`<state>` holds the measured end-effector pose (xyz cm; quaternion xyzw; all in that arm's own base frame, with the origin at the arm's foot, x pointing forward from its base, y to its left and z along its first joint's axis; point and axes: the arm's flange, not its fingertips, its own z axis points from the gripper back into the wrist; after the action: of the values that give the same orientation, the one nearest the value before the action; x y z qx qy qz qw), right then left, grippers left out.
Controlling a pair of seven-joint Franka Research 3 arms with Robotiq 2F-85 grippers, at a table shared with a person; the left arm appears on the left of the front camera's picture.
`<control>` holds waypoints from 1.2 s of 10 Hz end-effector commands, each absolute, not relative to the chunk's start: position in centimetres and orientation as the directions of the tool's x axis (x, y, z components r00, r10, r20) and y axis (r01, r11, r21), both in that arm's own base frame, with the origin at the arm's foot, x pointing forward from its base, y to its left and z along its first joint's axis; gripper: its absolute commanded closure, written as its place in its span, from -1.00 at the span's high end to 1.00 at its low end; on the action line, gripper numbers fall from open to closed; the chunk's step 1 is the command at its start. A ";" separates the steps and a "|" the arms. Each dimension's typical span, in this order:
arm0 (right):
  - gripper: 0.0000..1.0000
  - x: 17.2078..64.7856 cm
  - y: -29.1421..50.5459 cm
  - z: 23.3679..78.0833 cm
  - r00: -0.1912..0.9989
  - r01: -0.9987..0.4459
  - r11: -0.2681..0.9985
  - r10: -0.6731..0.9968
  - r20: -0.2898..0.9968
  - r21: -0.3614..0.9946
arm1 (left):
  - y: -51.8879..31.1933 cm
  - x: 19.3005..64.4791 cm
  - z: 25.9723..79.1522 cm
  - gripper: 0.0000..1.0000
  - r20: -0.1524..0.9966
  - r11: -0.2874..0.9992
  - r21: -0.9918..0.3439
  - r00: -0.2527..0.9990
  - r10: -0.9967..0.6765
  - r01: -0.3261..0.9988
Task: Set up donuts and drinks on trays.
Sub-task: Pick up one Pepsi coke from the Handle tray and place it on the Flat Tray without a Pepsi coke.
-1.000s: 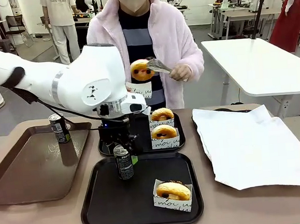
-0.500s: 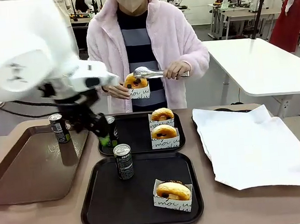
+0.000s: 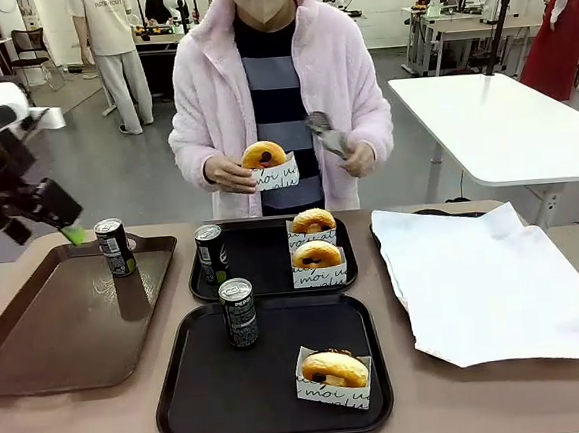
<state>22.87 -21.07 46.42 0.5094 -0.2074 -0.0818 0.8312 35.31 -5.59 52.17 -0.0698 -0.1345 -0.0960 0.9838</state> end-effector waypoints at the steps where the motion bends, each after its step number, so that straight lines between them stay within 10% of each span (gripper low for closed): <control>1: 1.00 23.1 -21.0 46.5 0.898 -0.091 0.454 -0.348 0.270 0.886 | -3.5 39.9 50.4 1.00 0.220 0.986 -0.142 0.974 -0.053 0.086; 12: 1.00 23.1 -21.0 46.5 0.898 -0.091 0.454 -0.348 0.270 0.886 | -1.1 42.3 47.7 1.00 0.154 0.985 -0.169 0.988 -0.010 0.037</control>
<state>22.88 -21.06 46.42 0.5093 -0.2073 -0.0816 0.8312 42.28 -1.15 47.65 -0.0859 -0.0765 -0.0121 0.9933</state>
